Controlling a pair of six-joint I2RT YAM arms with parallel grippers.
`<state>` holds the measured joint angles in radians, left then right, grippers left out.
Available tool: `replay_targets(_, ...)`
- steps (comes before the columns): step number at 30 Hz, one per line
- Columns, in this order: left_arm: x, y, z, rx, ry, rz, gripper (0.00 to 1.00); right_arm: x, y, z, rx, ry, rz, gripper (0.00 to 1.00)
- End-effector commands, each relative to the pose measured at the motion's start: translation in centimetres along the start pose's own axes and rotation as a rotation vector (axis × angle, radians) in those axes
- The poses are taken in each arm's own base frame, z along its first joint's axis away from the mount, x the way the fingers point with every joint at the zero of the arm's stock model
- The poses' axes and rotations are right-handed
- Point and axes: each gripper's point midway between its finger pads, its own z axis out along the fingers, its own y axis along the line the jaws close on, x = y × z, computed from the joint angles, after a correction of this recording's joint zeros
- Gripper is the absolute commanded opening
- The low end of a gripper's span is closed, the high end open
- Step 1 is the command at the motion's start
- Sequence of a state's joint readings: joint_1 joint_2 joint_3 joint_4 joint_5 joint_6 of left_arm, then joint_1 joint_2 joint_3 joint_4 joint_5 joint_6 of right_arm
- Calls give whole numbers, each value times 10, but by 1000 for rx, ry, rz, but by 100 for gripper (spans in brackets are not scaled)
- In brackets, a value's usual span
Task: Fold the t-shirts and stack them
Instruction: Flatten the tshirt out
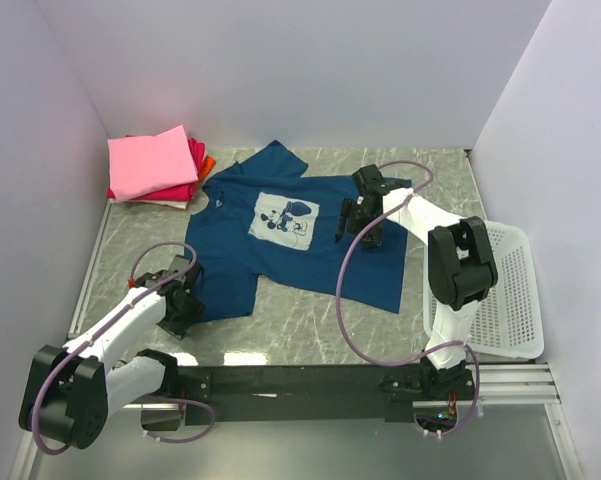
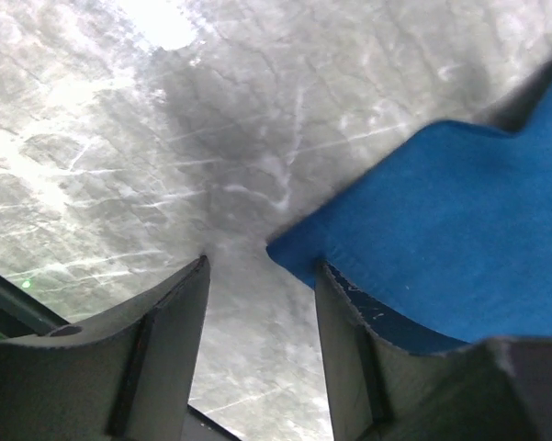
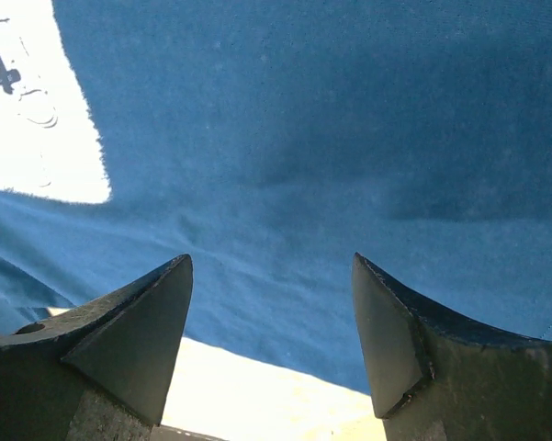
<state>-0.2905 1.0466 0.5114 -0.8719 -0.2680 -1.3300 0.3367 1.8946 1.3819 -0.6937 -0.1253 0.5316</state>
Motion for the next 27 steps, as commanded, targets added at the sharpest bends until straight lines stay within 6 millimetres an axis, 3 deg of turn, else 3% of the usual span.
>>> replay_targets(1, 0, -3, 9, -2, -16, -41, 56, -7, 5, -27, -38, -53, -23, 76)
replay_targets(6, -13, -17, 9, 19, -72, -45, 52, -7, 4, -35, -38, -69, -38, 76)
replay_targets(13, -11, -19, 17, 25, -68, -10, 44, -9, 1, -43, -40, -83, -39, 76)
replay_targets(16, -8, -24, 20, 62, -59, -4, 37, -9, -2, -48, -35, -96, -40, 76)
replay_targets(20, -10, -30, 21, 77, -68, 42, 11, -7, -5, -54, -35, -105, -33, 76)
replay_targets(23, -10, -32, 23, 72, -63, 72, 1, -4, -10, -59, -32, -113, -26, 76)
replay_targets(27, -8, -34, 23, 79, -52, 102, 1, 4, -20, -65, -11, -125, -25, 76)
